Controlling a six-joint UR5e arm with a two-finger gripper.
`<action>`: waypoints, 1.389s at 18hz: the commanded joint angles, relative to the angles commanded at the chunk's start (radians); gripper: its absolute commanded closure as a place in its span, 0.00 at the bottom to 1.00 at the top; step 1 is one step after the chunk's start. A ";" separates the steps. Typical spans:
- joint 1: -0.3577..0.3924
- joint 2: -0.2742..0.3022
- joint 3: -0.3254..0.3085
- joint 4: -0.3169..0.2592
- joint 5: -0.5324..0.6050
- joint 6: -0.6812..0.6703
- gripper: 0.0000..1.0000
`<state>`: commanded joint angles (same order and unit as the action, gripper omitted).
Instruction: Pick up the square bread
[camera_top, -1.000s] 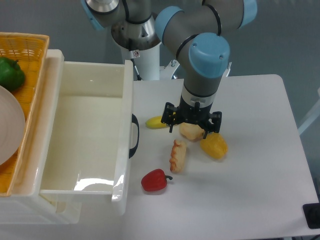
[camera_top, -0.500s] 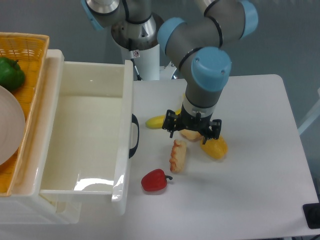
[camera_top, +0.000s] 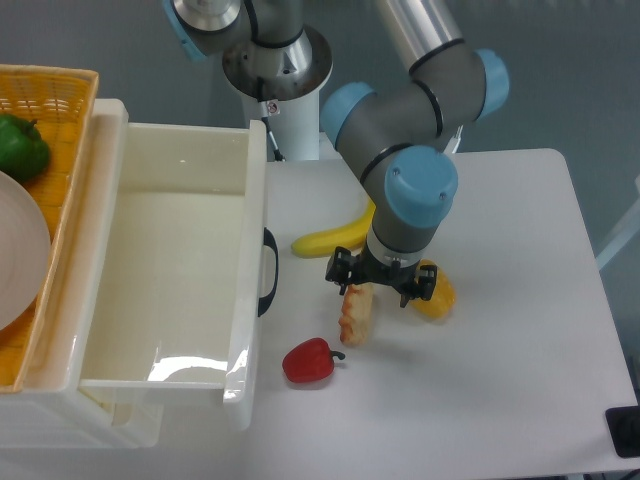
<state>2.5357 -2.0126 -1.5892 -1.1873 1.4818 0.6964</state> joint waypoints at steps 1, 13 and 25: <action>0.000 -0.008 -0.008 0.002 0.000 0.000 0.00; -0.028 -0.092 -0.040 0.063 0.046 -0.005 0.00; -0.028 -0.091 -0.032 0.061 0.043 0.002 0.49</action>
<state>2.5081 -2.1031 -1.6214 -1.1259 1.5248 0.6980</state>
